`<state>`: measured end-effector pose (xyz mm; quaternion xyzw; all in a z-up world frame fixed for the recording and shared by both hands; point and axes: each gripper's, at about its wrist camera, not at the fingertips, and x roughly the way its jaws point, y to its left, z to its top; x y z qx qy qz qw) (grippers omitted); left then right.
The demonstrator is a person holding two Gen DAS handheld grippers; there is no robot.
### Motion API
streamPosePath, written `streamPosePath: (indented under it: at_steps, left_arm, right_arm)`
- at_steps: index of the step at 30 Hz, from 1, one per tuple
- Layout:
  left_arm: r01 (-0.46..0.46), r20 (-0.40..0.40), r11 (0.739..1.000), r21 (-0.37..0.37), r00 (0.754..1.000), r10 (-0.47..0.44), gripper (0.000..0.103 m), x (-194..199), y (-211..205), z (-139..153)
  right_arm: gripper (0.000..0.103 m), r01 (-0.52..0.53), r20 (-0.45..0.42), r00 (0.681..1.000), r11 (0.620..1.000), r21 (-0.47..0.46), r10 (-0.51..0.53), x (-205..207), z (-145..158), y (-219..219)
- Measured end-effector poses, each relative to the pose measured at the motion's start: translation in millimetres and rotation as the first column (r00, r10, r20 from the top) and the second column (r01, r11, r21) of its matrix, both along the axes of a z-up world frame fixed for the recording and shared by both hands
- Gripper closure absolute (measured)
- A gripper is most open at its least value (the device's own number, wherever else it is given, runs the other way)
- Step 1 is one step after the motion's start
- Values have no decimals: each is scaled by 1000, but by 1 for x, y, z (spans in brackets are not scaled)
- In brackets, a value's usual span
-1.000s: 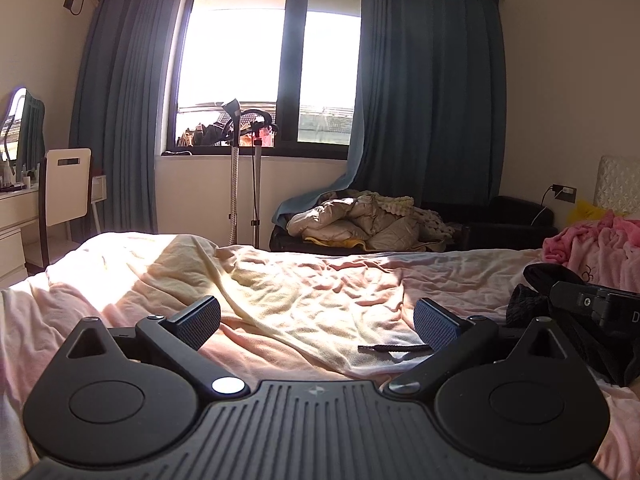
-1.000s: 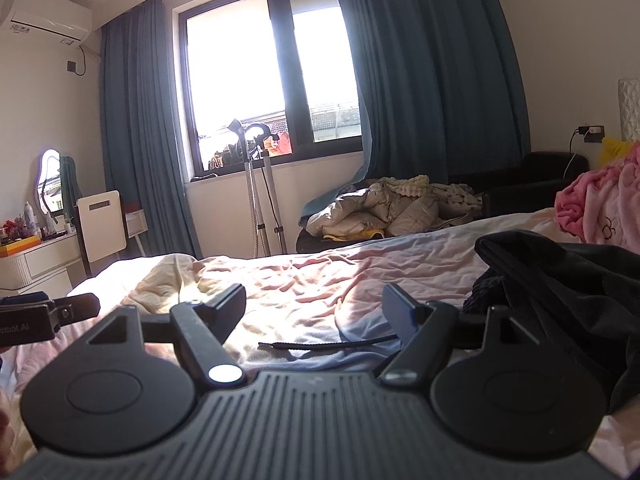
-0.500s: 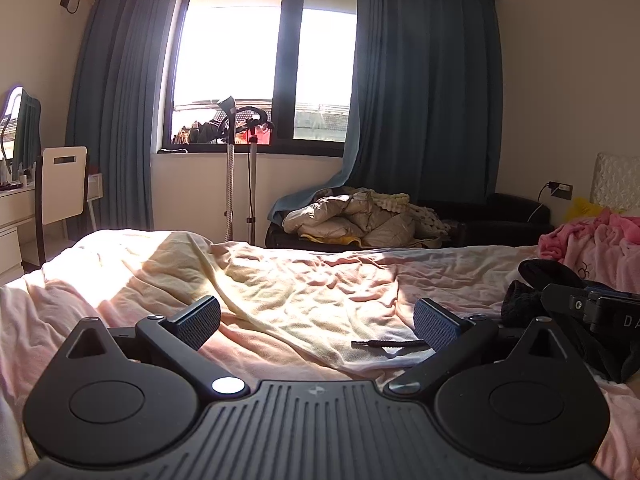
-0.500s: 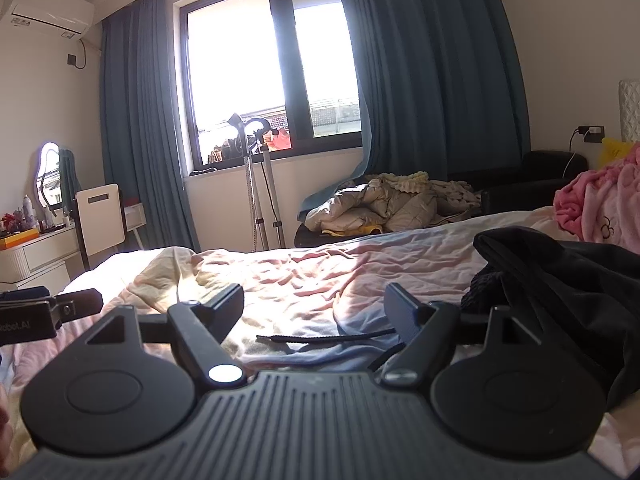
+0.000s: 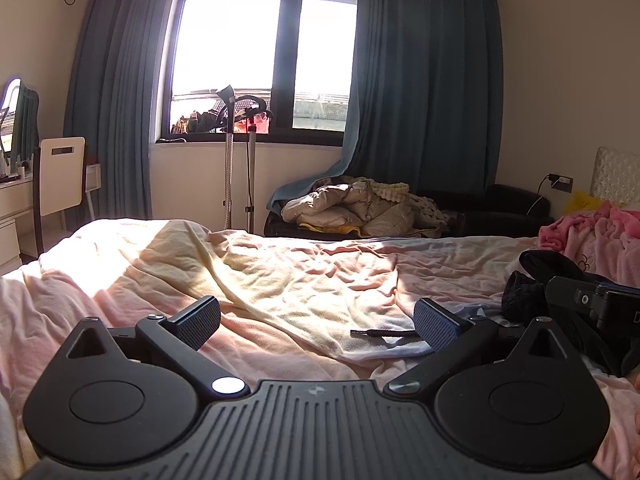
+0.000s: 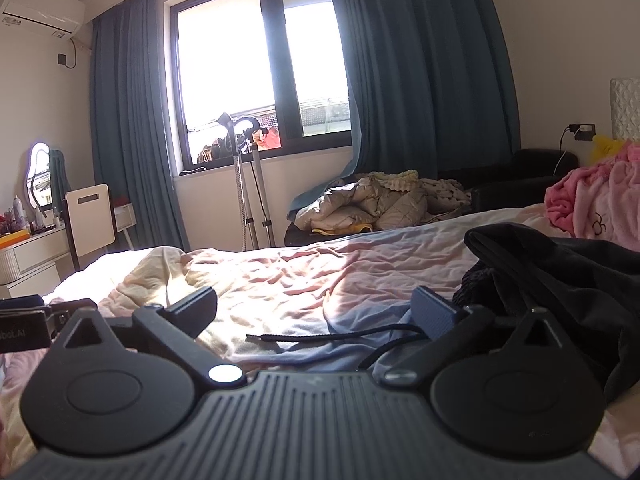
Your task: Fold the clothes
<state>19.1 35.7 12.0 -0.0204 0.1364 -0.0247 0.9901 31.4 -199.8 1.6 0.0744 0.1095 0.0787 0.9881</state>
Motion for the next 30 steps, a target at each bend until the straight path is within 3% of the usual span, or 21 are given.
streamPosePath:
  at_steps: [13,30]
  left_arm:
    - [-8,-12,1000,12,1000,8,0,1,-2,-3]
    - [-5,-24,1000,21,1000,6,0,2,-4,-5]
  right_arm:
    - [0,-4,14,1000,998,-62,5,0,-3,6]
    - [0,-17,-3,1000,999,-50,17,4,-6,6]
